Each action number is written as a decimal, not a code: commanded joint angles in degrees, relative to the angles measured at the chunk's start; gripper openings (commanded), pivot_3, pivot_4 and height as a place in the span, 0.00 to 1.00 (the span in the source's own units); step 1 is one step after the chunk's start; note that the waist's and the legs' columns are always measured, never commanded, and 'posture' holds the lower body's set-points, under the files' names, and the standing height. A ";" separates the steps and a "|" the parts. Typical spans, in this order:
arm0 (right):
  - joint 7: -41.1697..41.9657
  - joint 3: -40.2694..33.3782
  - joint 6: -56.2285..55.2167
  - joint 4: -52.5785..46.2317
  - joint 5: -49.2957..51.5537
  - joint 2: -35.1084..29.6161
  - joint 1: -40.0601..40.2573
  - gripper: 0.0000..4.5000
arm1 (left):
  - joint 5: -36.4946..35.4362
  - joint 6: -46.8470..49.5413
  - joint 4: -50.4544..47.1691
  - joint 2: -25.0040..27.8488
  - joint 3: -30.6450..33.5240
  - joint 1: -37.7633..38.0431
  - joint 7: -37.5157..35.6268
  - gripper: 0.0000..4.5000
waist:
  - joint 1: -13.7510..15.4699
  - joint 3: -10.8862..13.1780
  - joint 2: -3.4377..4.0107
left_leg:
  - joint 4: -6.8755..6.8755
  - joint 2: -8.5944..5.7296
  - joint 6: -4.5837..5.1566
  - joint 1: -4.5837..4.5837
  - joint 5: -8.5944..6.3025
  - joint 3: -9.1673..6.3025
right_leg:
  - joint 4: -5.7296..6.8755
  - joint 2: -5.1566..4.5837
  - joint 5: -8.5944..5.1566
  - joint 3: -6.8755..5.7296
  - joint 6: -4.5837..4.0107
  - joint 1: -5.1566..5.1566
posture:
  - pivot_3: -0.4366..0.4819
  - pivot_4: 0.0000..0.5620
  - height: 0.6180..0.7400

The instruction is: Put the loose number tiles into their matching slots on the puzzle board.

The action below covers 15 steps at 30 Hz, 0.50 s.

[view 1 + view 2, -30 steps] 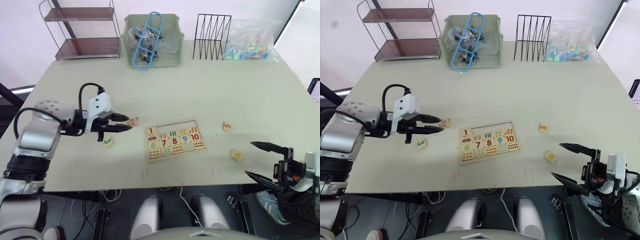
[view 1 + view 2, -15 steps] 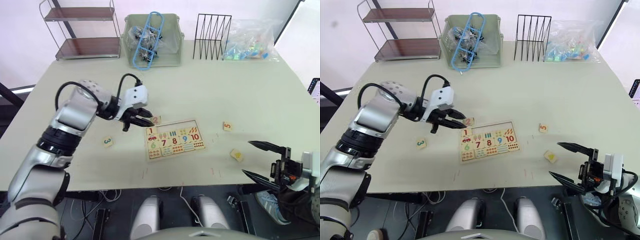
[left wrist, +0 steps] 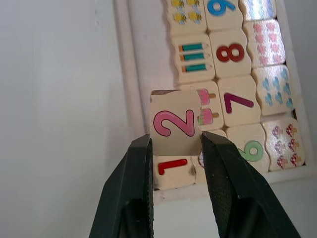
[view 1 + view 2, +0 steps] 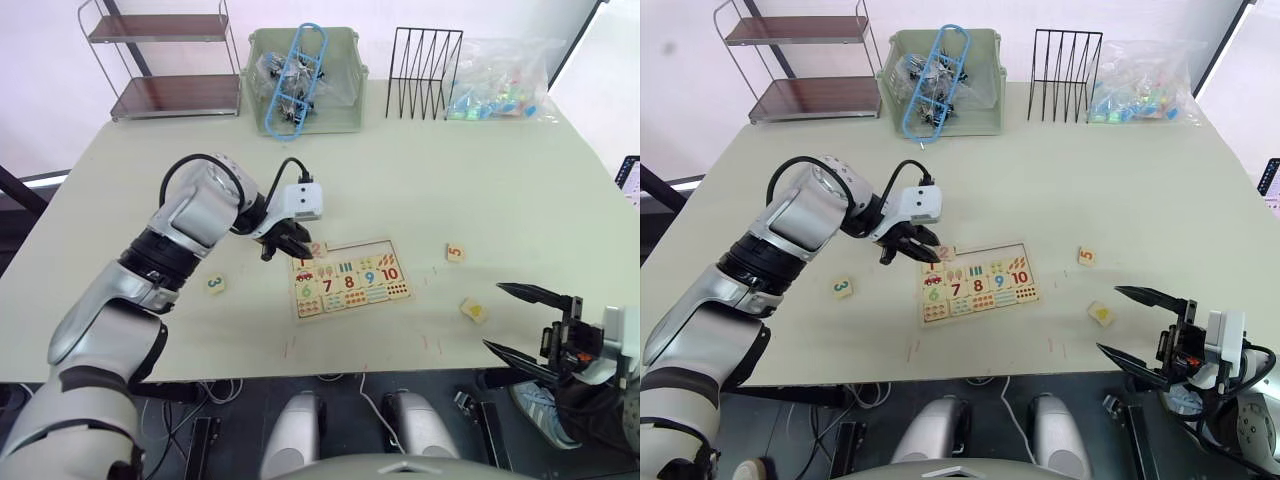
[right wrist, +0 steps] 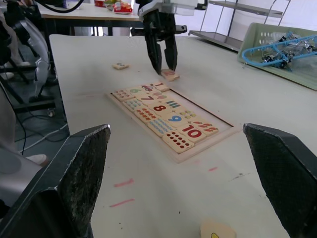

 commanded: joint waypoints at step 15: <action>-1.59 -0.23 -2.47 -2.45 0.12 1.17 1.62 1.00 | 7.86 3.07 6.12 -5.21 -5.05 -6.01 -2.13 0.20 | -0.07 0.01 -0.01 | 0.01 0.00 0.00 -0.02 0.00 -0.01 | 0.01 0.01 0.00 0.00 0.00 -0.01 | 0.48 0.27 1.00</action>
